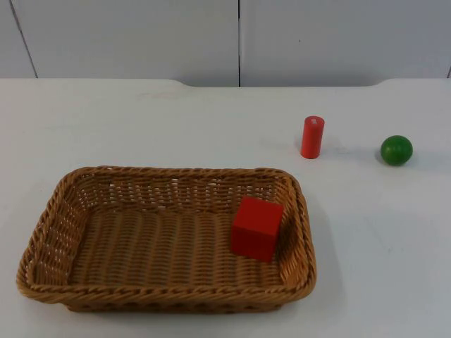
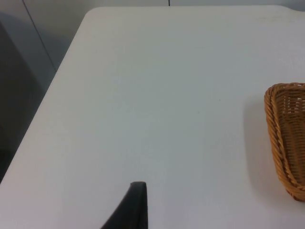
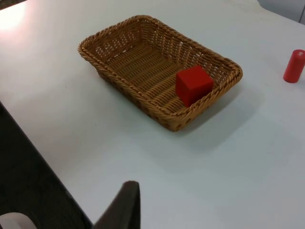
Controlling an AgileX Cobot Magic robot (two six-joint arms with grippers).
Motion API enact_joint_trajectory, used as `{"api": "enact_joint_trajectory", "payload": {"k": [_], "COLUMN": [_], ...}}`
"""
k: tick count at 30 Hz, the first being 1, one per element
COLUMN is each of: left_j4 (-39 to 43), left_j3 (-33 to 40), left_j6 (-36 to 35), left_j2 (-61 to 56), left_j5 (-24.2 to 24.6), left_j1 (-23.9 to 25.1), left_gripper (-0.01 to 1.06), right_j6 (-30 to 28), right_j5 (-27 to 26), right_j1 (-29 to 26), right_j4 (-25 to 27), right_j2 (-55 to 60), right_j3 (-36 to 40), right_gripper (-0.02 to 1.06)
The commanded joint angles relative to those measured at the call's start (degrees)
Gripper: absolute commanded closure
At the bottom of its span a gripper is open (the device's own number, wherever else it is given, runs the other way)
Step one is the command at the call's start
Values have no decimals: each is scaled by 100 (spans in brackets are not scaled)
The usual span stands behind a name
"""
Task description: Pick up the basket with the left hand and place the object to the left of the red cylinder into the basket with the right hand.
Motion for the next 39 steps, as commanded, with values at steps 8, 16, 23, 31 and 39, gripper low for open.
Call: {"api": "enact_joint_trajectory", "payload": {"k": [8,16,23,31,39], "left_j4": [-70,-70,-70,-70,-70], "left_j3": [33,33,33,33,33], "left_j6": [-55,-55,-55,-55,-55], "left_j2": [-22,-22,-22,-22,-22], "left_j5": [-62,-62,-62,-62,-62], "left_j1": [-24,-24,-24,-24,-24], "left_gripper": [0,0,0,0,0], "right_j6": [0,0,0,37,37], "right_j5": [-8,-8,-8,-8,-8], "right_j1": [-15,-15,-370,-1873,-3462], "right_j4": [-18,-18,-18,-18,-18], "right_j2": [-17,-17,-17,-17,-17], "right_j3": [39,39,39,39,39], "right_gripper": [-1,-1,-1,-1,-1]}}
